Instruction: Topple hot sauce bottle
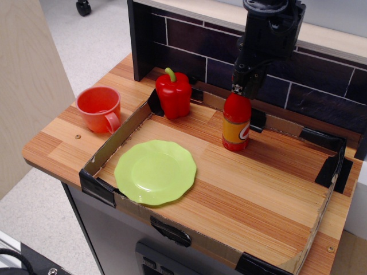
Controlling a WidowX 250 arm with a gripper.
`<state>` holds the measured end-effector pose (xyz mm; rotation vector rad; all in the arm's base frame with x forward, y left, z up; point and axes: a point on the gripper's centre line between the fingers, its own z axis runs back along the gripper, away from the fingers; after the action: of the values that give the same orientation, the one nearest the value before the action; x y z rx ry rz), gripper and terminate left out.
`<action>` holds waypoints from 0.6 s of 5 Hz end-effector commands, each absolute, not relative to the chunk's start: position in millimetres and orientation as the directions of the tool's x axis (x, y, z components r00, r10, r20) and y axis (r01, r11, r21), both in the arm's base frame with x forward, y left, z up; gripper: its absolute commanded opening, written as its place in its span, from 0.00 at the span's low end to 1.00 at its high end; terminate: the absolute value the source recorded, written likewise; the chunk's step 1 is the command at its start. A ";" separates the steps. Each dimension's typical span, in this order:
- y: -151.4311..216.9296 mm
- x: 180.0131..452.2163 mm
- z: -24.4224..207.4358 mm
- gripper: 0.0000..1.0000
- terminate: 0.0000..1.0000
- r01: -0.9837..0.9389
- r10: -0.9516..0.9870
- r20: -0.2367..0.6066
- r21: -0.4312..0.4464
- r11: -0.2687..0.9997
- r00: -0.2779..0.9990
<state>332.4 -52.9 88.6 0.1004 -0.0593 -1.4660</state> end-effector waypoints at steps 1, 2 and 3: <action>-85.7 316.9 134.9 0.00 0.00 0.990 -0.982 0.165 0.085 0.111 0.096; -100.6 302.2 144.1 0.00 0.00 0.995 -0.950 0.295 0.000 0.102 0.097; -111.5 296.8 140.3 0.00 0.00 0.997 -0.917 0.391 -0.029 0.071 0.077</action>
<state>286.1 -108.0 119.1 -0.3612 -0.2601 -1.4579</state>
